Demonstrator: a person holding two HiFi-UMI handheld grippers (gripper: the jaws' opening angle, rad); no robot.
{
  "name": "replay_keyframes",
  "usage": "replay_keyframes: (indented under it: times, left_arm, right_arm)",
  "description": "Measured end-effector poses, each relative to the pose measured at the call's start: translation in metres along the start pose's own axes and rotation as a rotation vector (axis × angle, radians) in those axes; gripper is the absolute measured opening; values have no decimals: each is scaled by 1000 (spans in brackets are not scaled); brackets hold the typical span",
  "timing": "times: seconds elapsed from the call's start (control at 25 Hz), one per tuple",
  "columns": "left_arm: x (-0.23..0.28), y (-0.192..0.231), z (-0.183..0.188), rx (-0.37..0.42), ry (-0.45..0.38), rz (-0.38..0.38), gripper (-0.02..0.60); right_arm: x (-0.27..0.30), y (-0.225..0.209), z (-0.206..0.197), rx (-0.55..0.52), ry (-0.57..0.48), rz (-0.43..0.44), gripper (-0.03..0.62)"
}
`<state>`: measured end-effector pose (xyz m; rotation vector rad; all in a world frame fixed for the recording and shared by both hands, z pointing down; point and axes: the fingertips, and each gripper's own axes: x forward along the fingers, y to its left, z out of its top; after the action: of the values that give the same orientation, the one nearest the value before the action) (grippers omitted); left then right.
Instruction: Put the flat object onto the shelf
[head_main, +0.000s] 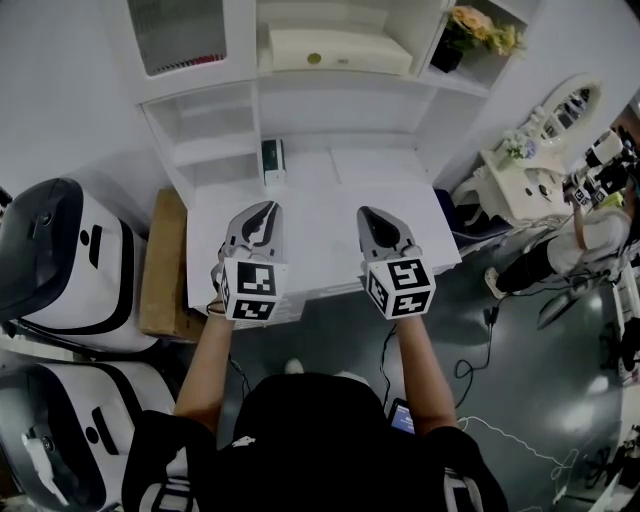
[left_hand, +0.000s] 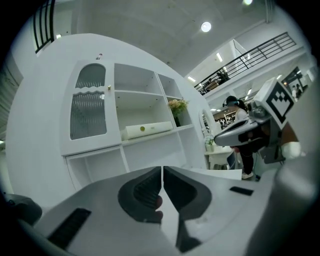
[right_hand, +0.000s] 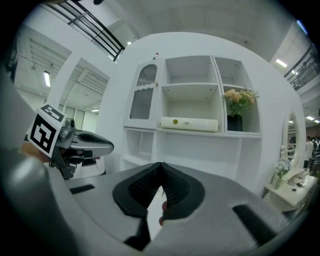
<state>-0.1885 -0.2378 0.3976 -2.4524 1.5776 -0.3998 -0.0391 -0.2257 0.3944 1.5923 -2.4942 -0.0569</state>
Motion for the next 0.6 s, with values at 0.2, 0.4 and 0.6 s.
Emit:
replay_keyframes:
  times: [0.2, 0.4, 0.6]
  left_arm:
    - [-4, -23, 6, -14, -5, -16, 15]
    - [-13, -51, 14, -41, -7, -24, 15]
    - [-24, -80, 21, -68, -23, -24, 15]
  right_arm:
    - [-17, -11, 6, -5, -39, -12, 0]
    - [-40, -22, 7, 0, -48, -3, 0]
    - [-64, -27, 4, -10, -47, 11, 0]
